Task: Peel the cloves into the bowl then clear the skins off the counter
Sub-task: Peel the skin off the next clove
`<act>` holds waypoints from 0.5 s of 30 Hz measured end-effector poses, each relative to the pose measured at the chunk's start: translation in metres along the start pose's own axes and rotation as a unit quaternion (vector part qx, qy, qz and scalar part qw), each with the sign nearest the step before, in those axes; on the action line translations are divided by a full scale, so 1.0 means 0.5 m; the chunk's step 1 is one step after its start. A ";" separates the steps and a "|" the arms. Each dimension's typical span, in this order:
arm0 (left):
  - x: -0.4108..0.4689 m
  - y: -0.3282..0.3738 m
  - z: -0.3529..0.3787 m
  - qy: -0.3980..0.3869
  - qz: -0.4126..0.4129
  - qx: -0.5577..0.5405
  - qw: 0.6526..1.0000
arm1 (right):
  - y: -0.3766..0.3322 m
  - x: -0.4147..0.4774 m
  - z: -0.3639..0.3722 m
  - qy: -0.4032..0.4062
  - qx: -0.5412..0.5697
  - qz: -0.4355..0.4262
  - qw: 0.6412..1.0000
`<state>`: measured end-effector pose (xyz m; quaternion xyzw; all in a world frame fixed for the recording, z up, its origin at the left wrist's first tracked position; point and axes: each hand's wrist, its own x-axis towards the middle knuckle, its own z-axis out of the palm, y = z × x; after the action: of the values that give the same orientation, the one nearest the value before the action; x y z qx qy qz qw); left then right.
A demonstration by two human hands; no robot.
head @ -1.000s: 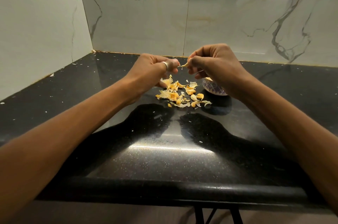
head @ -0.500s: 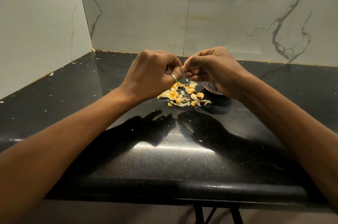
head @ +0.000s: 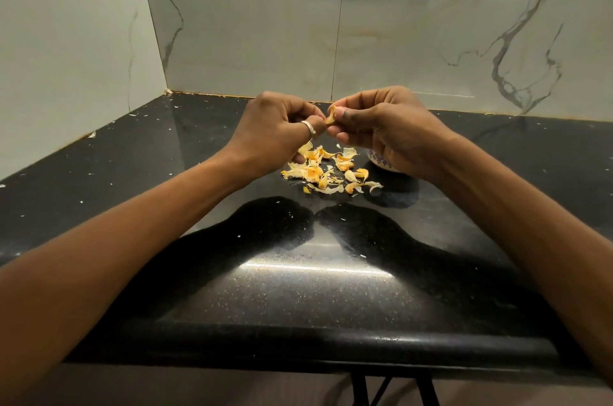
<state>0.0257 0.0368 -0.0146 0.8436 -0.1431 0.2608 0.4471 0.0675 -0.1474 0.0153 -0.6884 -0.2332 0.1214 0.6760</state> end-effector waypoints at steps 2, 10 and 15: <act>-0.001 0.007 0.000 -0.019 -0.063 -0.070 0.995 | 0.000 0.001 -0.001 -0.005 -0.001 -0.004 1.000; 0.007 0.014 -0.007 -0.004 -0.174 -0.220 0.960 | -0.001 0.003 -0.003 -0.008 0.005 -0.012 1.000; 0.009 0.015 -0.015 0.021 -0.167 -0.186 0.968 | -0.001 0.005 -0.005 -0.007 0.009 -0.011 1.000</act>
<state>0.0237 0.0387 -0.0036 0.7520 -0.0363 0.1692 0.6360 0.0710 -0.1484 0.0161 -0.6789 -0.2446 0.1205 0.6817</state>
